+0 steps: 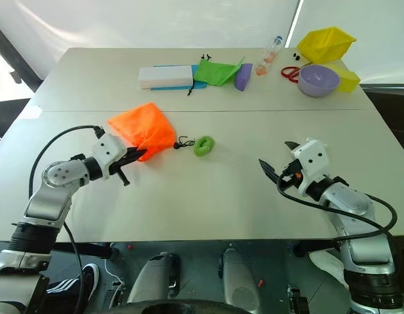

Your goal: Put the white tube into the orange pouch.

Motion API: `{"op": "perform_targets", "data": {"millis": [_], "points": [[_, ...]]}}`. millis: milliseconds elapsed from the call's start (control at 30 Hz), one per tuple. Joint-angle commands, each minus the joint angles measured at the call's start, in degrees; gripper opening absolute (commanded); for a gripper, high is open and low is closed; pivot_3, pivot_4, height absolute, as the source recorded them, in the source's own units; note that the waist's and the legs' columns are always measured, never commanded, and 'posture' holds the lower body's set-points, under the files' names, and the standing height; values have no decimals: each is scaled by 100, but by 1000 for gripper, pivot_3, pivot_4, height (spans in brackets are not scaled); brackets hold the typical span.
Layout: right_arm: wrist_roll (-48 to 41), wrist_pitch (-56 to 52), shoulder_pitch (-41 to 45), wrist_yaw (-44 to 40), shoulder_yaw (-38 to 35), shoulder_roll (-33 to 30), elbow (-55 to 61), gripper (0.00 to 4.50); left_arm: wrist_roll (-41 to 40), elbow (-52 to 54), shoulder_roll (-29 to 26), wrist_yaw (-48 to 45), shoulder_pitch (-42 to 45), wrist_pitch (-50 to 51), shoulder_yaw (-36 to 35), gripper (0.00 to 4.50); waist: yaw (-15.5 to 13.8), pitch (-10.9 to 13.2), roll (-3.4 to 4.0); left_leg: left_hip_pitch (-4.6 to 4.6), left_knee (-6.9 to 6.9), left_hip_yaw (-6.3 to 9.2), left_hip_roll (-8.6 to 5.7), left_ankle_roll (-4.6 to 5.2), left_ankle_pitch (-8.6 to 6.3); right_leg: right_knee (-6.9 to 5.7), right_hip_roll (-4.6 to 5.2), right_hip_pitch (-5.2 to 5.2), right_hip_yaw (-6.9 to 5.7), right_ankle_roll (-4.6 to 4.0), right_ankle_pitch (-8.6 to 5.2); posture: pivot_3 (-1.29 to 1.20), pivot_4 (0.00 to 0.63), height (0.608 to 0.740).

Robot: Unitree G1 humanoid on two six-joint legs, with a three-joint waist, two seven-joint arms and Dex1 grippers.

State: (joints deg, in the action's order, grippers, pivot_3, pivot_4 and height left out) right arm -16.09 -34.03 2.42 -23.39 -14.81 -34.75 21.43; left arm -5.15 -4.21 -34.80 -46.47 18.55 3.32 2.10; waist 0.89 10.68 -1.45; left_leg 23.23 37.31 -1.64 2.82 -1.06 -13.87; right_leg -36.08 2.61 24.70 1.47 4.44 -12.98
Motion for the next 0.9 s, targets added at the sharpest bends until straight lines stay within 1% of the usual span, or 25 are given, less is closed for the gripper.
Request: {"op": "perform_targets", "data": {"millis": [33,67,133,267,400,500,600,700,733,800,833,867,900], "points": [[118,-1446,351,912,-227,154,722,4500,-85,140,57,-43,23,-56,17,82,-2,0,0,1,-1,0,0,0,0,-1,0,3,0,-2,1,0,150,740],[222,-1757,412,1112,-188,182,813,4500,-79,132,73,-51,31,-57,27,82,-6,0,1,1,-1,3,1,0,0,-1,-3,3,0,-4,2,0,150,740],[288,-2301,518,1500,-260,433,948,4500,-54,105,118,-19,60,-77,38,82,-14,-1,0,1,-2,3,1,0,0,0,-3,3,0,-4,2,0,150,740],[411,-2924,571,1992,-494,900,1034,4500,-43,92,138,-24,89,-133,35,82,-24,0,1,13,-2,3,0,0,0,8,-1,8,-1,-3,1,0,150,740],[625,-3003,432,2208,-486,1041,934,4500,-51,88,115,-26,95,-149,16,82,-16,0,1,19,-3,-1,-4,0,0,11,5,13,1,1,0,0,150,740],[645,-2956,487,2398,-632,1381,737,4500,-42,130,114,-15,75,-140,24,82,-8,0,1,16,-3,1,-3,0,0,9,1,12,0,2,0,0,150,740],[481,-3049,655,2431,-861,1776,640,4500,-58,192,106,-27,33,-124,21,82,12,0,1,12,-4,3,0,0,0,3,-4,12,0,1,0,0,150,740],[383,-3105,761,2435,-1050,2035,579,4500,-58,202,99,-18,29,-127,7,82,14,0,1,10,-4,4,1,0,0,1,-4,12,0,0,0,0,150,740],[390,-3044,776,2398,-1028,2020,536,4500,-49,202,97,-4,29,-127,3,82,12,0,2,10,-4,4,0,0,0,1,-4,12,0,0,0,0,150,740],[407,-2907,828,2367,-1049,2005,413,3940,-39,199,86,-1,18,-139,2,0,11,0,2,12,-4,3,0,0,0,2,-3,12,0,1,0,0,150,740],[417,-2858,837,2354,-1052,1983,357,3568,-35,200,79,-1,9,-145,1,0,11,0,2,12,-4,2,0,0,0,4,-2,12,0,1,0,0,150,740],[389,-2862,851,2340,-1086,1997,318,3186,-32,202,70,-7,0,-151,2,0,11,0,2,13,-4,2,0,0,0,5,-2,12,0,1,0,0,150,740],[351,-2871,860,2313,-1106,2006,295,2637,-34,205,62,-12,-2,-150,0,0,9,0,2,14,-4,1,0,0,0,6,-2,12,0,1,0,0,150,740]]}}
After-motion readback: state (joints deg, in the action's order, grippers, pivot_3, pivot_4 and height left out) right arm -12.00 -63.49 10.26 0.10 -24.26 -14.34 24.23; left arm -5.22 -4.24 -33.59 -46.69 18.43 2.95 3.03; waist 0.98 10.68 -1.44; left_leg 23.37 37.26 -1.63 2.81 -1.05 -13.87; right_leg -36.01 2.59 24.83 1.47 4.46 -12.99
